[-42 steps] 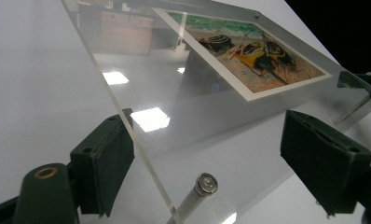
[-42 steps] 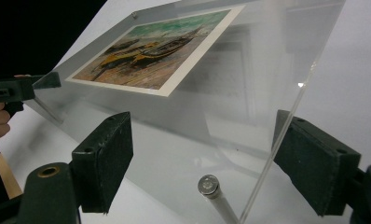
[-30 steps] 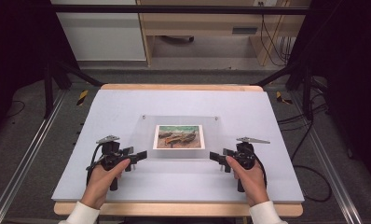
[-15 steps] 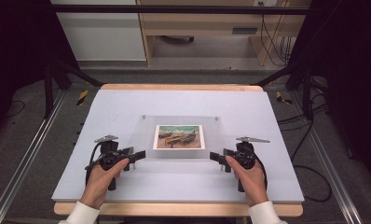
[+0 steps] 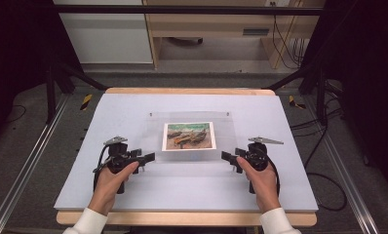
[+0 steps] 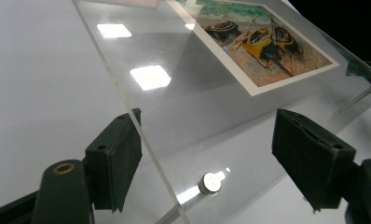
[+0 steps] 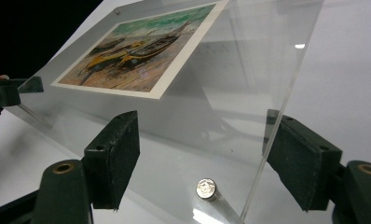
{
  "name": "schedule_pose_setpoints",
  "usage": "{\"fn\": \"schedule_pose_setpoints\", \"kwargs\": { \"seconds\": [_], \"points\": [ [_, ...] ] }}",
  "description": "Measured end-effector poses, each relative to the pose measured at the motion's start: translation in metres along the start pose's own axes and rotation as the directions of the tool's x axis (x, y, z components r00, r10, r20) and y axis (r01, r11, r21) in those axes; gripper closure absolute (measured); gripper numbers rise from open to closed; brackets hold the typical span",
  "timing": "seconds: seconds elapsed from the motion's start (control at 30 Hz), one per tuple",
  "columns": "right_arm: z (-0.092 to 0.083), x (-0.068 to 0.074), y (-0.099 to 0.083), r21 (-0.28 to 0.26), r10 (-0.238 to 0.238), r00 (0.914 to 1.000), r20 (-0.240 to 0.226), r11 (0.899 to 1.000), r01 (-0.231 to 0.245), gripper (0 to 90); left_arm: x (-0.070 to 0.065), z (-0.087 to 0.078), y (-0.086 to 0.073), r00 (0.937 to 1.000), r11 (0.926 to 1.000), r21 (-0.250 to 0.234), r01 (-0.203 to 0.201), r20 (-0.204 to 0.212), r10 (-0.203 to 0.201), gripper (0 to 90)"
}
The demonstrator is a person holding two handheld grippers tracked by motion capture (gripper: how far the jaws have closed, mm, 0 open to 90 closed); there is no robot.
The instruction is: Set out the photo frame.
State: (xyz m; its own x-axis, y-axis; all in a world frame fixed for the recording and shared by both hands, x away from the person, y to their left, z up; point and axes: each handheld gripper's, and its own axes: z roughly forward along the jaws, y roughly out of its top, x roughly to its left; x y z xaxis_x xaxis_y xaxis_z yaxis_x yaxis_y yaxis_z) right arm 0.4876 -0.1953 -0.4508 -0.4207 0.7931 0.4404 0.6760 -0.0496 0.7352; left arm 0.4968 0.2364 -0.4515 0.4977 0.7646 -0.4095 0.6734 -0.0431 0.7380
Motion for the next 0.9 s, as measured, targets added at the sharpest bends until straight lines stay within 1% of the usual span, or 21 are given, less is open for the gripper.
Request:
{"fn": "schedule_pose_setpoints", "kwargs": {
  "seconds": [0.07,0.1,0.17,0.2,0.33,0.4,0.53,0.67,0.73,0.87,0.9],
  "points": [
    [0.002,-0.002,0.001,-0.004,-0.008,1.0000,0.003,1.000,0.008,27.4,0.001,0.002,0.003,1.0000,1.0000,-0.002,-0.002,-0.003,0.002,23.5],
    [0.003,-0.003,0.003,-0.007,-0.002,1.0000,0.005,1.000,0.002,27.4,0.001,0.006,0.008,0.9999,0.9999,-0.009,-0.011,-0.013,0.011,23.5],
    [0.007,-0.008,0.007,-0.009,0.011,0.9998,0.016,1.000,-0.011,27.3,0.001,0.011,0.014,0.9994,0.9994,-0.020,-0.030,-0.017,0.029,23.5],
    [0.009,-0.010,0.010,-0.017,0.009,0.9997,0.021,1.000,-0.009,27.3,0.001,0.013,0.016,0.9992,0.9991,-0.023,-0.036,-0.020,0.035,23.5],
    [0.014,-0.014,0.018,-0.025,-0.019,0.9988,0.044,0.999,0.020,27.3,0.004,0.021,0.021,0.9980,0.9984,-0.019,-0.054,-0.033,0.053,23.7],
    [0.016,-0.014,0.019,-0.028,-0.029,0.9978,0.060,0.999,0.031,27.4,0.005,0.023,0.021,0.9978,0.9980,-0.028,-0.057,-0.037,0.056,24.3],
    [0.017,-0.014,0.017,-0.034,-0.029,0.9977,0.061,0.999,0.031,27.3,0.004,0.022,0.019,0.9974,0.9974,-0.037,-0.062,-0.040,0.060,24.4],
    [0.017,-0.013,0.015,-0.041,-0.037,0.9973,0.064,0.998,0.040,27.3,0.006,0.021,0.016,0.9982,0.9971,-0.058,-0.049,-0.037,0.047,27.6],
    [0.016,-0.013,0.014,-0.042,-0.030,0.9975,0.064,0.999,0.033,27.3,0.006,0.021,0.015,0.9984,0.9967,-0.067,-0.046,-0.037,0.044,27.9],
    [0.016,-0.013,0.014,-0.046,-0.035,0.9972,0.066,0.998,0.038,27.3,0.006,0.021,0.014,0.9984,0.9959,-0.076,-0.049,-0.033,0.047,28.2],
    [0.016,-0.013,0.014,-0.047,-0.037,0.9971,0.066,0.998,0.040,27.3,0.006,0.020,0.013,0.9986,0.9961,-0.076,-0.044,-0.033,0.041,28.4]
  ]
}}
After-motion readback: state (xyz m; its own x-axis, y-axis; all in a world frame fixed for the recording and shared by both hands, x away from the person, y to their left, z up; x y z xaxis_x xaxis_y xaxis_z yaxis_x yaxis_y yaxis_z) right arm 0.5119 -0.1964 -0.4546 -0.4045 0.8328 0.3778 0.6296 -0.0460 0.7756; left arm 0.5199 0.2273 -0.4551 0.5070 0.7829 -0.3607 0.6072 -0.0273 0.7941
